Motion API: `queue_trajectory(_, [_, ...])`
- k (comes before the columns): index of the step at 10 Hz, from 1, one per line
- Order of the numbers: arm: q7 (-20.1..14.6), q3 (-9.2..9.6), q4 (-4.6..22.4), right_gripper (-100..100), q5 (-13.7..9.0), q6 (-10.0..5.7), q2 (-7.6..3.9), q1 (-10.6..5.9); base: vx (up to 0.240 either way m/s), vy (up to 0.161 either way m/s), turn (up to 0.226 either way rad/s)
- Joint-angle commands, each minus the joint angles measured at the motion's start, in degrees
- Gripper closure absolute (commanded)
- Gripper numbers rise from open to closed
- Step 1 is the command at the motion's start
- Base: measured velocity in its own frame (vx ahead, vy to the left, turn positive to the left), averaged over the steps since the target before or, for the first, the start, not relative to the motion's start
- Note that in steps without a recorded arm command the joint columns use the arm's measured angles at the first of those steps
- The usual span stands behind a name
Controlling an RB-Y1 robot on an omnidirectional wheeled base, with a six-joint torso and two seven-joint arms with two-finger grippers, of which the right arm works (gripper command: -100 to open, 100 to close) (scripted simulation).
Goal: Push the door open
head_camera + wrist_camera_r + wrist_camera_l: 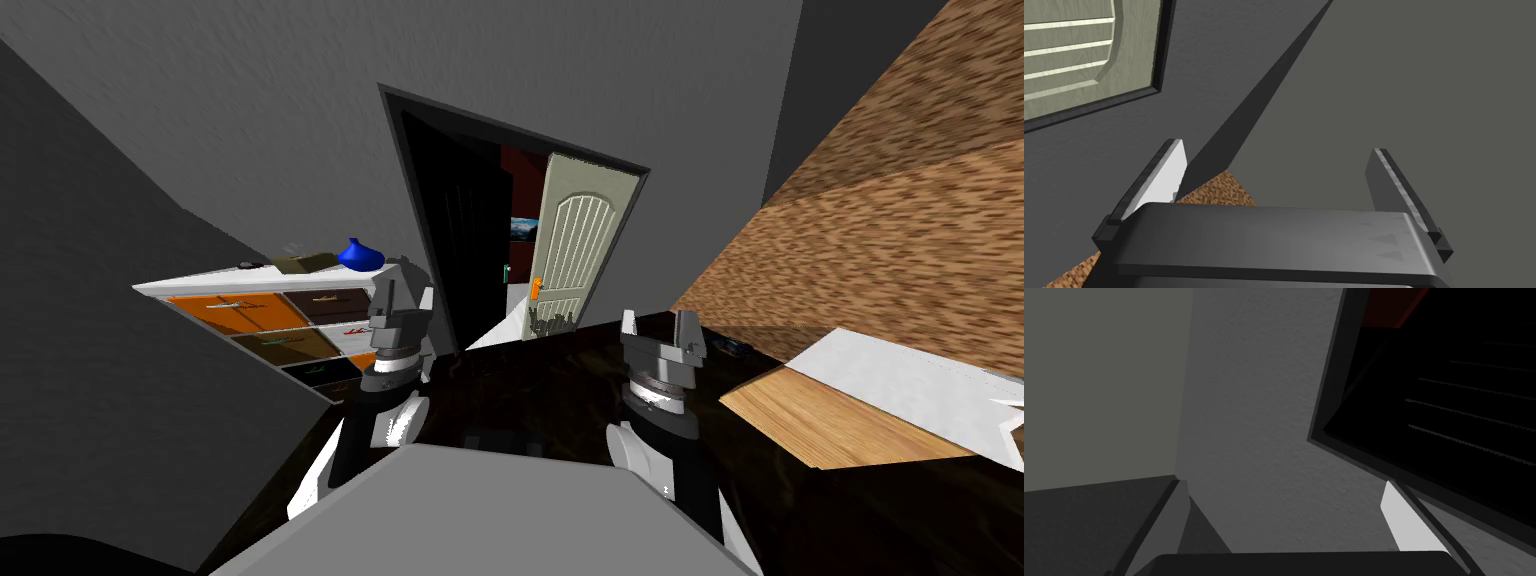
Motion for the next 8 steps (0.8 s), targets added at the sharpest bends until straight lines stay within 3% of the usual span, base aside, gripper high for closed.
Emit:
queue_trajectory(1, [-0.07,0.26,1.97,-100,0.04,0.62,-0.33,-0.9,0.119,-0.03,0.056])
queue_trajectory(4, [-0.17,0.62,4.72,-100,0.09,1.48,-0.74,-2.17,0.167,-0.043,0.041])
queue_trajectory(8, [-0.38,1.39,10.62,-100,0.21,3.33,-1.45,-4.87,0.132,-0.057,0.057])
